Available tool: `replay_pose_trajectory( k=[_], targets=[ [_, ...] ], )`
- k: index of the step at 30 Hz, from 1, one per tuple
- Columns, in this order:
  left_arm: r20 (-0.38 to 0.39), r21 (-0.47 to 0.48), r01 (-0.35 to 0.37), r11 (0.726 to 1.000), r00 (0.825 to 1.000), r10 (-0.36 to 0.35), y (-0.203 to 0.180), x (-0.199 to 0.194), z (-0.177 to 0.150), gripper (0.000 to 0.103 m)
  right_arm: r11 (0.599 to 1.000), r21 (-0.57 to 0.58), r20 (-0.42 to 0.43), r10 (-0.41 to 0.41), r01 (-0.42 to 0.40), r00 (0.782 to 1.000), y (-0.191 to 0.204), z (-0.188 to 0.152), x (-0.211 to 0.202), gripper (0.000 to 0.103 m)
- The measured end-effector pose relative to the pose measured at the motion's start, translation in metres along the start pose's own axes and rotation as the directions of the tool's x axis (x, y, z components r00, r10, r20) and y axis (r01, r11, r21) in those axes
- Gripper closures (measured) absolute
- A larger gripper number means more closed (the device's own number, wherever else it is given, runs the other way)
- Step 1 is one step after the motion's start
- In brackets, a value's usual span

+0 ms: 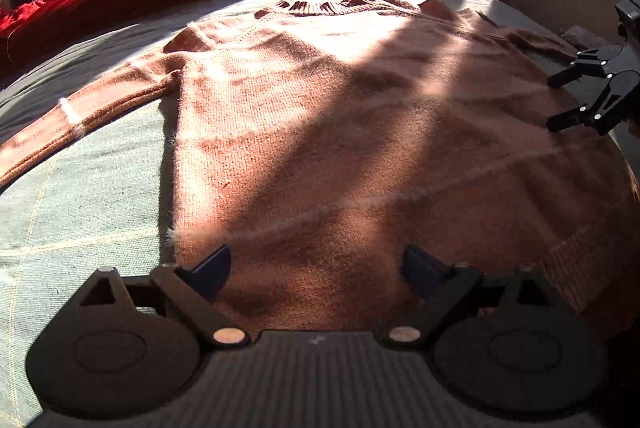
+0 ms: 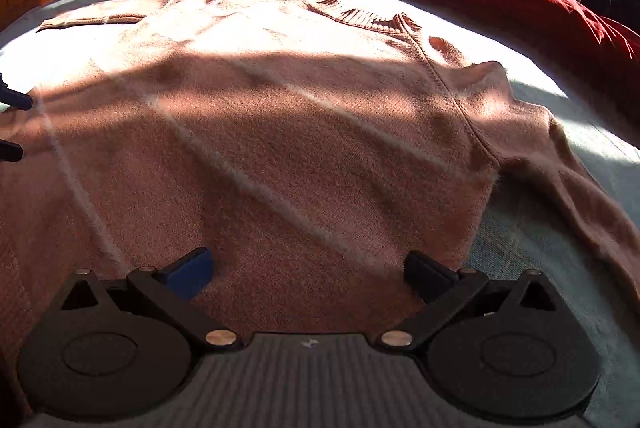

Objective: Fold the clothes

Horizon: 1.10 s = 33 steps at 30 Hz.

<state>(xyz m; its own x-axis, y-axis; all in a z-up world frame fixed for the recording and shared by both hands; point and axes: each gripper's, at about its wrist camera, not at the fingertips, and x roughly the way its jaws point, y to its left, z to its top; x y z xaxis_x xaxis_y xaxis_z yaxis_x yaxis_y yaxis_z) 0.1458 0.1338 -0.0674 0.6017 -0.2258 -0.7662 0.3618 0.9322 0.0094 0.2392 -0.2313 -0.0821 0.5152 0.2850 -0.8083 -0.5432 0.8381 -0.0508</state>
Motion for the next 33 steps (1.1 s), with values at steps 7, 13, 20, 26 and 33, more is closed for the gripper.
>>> replay_pose_trajectory(
  k=[7,13,20,26,33],
  targets=[
    [0.06,0.131,0.112,0.985,0.991,-0.121,-0.03,0.016,0.028,0.01,0.993,-0.088,0.159,0.09,-0.077,0.983,0.057,0.008,-0.028,0.0],
    [0.006,0.168,0.13,0.977,0.991,-0.132,-0.03,0.032,0.012,0.01,0.963,-0.231,0.099,0.167,-0.14,0.981,0.11,0.001,0.008,0.0],
    [-0.019,0.064,0.174,0.983,0.985,-0.173,0.014,-0.009,-0.032,0.009,0.993,-0.045,0.068,0.116,-0.113,0.991,0.071,-0.053,-0.029,0.0],
    [0.041,0.109,0.157,0.982,0.986,-0.162,0.003,-0.01,-0.006,0.009,0.999,-0.007,0.028,0.034,-0.034,0.999,0.076,-0.058,-0.033,0.0],
    [0.042,0.166,0.197,0.966,0.978,-0.207,-0.013,0.016,0.014,0.009,0.993,-0.103,0.079,-0.057,0.065,0.995,0.096,-0.023,-0.039,0.0]
  ],
)
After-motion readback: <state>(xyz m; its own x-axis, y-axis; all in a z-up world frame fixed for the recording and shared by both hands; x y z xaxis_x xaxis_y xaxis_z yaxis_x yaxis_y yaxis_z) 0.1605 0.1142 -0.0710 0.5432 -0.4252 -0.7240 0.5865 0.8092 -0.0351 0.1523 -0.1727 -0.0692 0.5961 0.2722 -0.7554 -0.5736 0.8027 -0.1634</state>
